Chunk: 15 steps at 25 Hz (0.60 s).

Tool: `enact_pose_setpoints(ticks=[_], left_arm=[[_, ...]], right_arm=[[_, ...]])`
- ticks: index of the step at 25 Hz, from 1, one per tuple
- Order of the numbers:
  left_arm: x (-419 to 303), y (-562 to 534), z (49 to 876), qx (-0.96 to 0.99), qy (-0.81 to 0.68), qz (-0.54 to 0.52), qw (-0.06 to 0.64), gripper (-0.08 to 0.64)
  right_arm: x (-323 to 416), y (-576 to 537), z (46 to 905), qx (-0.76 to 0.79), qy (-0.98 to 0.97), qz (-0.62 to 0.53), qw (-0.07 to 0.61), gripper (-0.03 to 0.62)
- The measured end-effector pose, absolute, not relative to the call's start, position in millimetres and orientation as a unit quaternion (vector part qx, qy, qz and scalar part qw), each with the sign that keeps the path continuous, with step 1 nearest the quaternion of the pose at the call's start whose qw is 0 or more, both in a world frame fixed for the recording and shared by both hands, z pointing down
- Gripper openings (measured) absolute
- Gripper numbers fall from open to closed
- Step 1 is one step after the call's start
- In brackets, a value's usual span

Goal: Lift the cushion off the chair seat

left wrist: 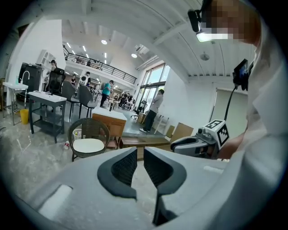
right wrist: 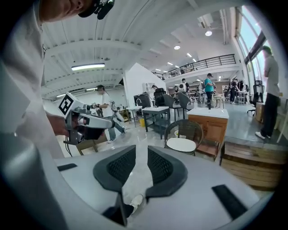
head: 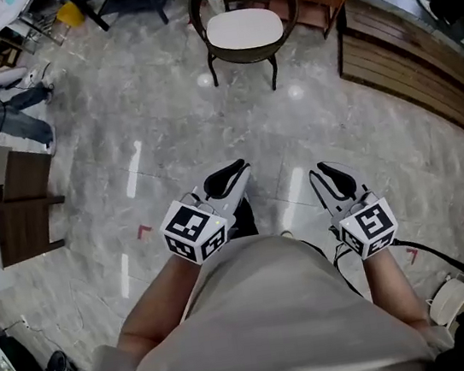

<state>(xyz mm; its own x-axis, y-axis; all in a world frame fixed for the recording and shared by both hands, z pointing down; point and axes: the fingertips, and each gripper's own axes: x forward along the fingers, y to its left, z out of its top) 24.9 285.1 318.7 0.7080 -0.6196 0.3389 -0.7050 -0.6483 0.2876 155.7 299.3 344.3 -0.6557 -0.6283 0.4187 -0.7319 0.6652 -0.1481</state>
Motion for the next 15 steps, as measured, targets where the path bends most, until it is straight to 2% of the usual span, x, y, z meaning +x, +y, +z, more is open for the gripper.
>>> enact_pose_setpoints(ticks=[8, 15], left_arm=[[-51, 163, 311, 0.915, -0.33, 0.116, 0.202, 0.029], [-86, 108, 316, 0.912, -0.335, 0.105, 0.211, 0.008]], right_arm=[[79, 164, 351, 0.408, -0.88, 0.154, 0.188, 0.091], [50, 83, 392, 0.402, -0.874, 0.18, 0.207, 0.087]])
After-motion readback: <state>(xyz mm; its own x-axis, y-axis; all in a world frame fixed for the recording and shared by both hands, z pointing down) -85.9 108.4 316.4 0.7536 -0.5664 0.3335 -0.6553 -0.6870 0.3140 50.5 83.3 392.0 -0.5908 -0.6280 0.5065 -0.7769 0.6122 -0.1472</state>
